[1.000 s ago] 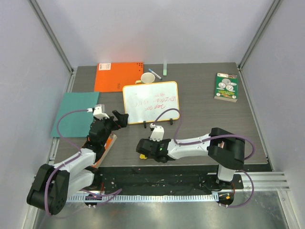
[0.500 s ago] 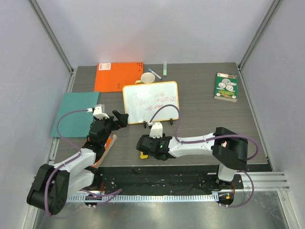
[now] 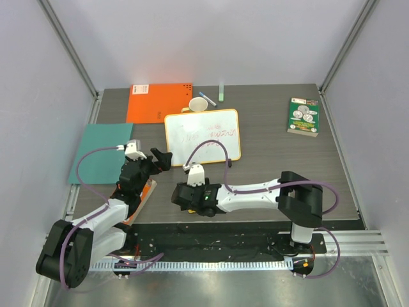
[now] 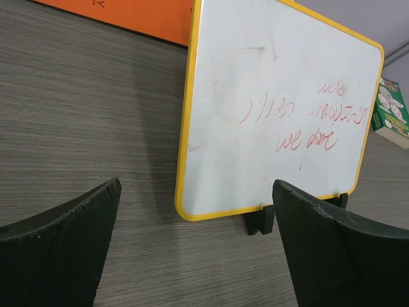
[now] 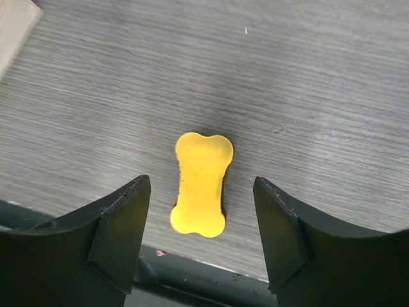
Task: Erase the whiteboard
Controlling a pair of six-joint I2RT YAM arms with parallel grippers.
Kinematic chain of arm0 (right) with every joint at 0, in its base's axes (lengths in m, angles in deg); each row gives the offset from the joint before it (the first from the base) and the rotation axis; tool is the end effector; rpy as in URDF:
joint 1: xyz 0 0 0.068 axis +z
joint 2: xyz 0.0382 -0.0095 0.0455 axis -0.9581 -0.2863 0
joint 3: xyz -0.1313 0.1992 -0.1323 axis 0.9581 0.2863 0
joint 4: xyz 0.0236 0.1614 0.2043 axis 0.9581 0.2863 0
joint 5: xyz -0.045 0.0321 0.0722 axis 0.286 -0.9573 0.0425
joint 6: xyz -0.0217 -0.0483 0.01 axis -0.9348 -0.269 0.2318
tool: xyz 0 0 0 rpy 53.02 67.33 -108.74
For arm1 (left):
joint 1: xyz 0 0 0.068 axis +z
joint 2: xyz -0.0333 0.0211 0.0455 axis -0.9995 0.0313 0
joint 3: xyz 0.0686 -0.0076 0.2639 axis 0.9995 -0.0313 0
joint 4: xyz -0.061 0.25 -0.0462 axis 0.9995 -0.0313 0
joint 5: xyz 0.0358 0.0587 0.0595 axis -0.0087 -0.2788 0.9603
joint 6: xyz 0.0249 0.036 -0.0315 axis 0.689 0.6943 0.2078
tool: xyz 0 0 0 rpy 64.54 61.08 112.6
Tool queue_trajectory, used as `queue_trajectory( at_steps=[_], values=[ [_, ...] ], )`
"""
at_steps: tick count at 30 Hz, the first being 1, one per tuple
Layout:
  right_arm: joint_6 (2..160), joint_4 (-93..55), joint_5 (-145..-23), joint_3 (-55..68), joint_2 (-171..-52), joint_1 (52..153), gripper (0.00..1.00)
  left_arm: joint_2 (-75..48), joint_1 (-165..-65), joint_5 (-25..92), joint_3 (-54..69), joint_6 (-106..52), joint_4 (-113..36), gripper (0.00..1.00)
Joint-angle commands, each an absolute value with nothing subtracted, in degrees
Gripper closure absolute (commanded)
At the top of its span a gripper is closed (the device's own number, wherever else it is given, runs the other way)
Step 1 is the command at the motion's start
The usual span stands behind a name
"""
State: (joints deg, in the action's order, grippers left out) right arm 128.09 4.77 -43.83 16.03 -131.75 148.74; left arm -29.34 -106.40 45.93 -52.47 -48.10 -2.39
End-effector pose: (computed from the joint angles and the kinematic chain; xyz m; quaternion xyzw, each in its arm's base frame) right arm 0.1093 0.3429 0.1880 -0.1002 0.9244 0.1073 0.3520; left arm 0.1945 -0.0613 0.1832 -0.1182 0.7529 -0.2525 0.5962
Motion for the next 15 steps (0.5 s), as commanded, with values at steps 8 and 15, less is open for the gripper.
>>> queue_trajectory(
  at_steps=[8, 15],
  values=[
    [127.93, 4.74, -45.38, 13.93, -135.81, 148.69, 0.43, -29.76, -106.05, 47.46, -52.02, -48.07, -0.44, 0.00],
    [128.10, 4.74, -46.17, 13.14, -137.84, 148.69, 0.51, -30.11, -106.22, 47.63, -52.28, -48.07, -0.88, 0.00]
  ],
)
